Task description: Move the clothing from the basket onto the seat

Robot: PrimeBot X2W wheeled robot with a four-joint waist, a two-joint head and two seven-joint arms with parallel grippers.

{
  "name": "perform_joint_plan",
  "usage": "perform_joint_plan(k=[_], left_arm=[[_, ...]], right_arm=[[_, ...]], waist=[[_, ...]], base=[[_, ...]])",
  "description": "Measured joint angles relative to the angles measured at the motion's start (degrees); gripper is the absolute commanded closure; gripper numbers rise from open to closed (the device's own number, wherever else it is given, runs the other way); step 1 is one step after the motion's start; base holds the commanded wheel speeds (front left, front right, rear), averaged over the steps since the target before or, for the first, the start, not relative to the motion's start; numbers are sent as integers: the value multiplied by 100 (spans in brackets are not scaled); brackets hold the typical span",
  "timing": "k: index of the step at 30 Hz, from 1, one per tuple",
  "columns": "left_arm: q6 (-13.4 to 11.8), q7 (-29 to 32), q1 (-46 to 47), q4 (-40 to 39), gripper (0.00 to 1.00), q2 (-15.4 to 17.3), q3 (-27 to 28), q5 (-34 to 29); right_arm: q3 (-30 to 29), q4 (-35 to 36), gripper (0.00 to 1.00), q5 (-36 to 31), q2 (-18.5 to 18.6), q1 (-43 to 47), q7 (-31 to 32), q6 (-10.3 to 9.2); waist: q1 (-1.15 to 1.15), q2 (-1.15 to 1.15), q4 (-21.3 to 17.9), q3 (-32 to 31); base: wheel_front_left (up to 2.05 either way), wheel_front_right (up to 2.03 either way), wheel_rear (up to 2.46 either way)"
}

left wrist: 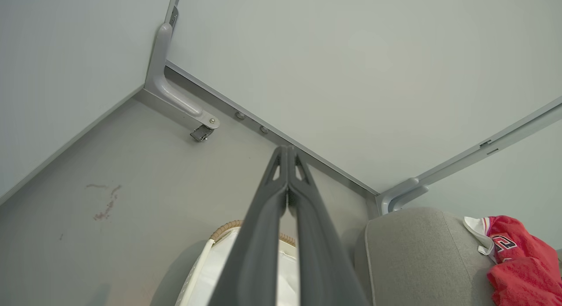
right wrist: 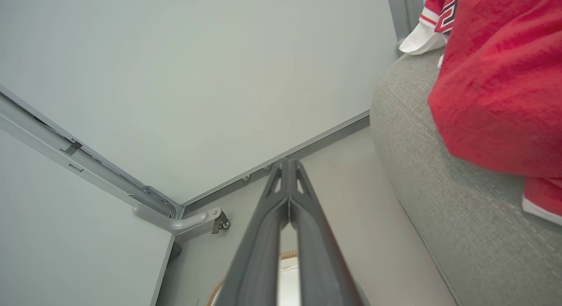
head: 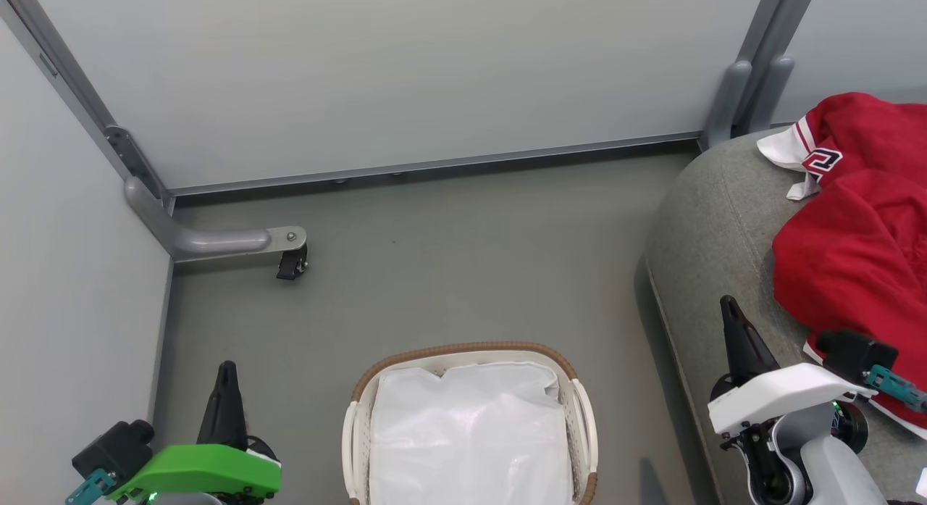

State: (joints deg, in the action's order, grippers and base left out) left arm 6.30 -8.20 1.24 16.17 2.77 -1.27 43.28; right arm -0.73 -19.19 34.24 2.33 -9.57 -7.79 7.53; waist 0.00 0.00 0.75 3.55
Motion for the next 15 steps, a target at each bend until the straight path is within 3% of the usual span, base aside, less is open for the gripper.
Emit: perform_joint_plan(k=[15], left_arm=[[24, 304, 93, -48, 100, 11, 146, 1076]], right_arm=[[-123, 109, 100, 1266, 4, 75, 310, 0]], waist=[[0, 0, -11, -52]], base=[[0, 0, 0]])
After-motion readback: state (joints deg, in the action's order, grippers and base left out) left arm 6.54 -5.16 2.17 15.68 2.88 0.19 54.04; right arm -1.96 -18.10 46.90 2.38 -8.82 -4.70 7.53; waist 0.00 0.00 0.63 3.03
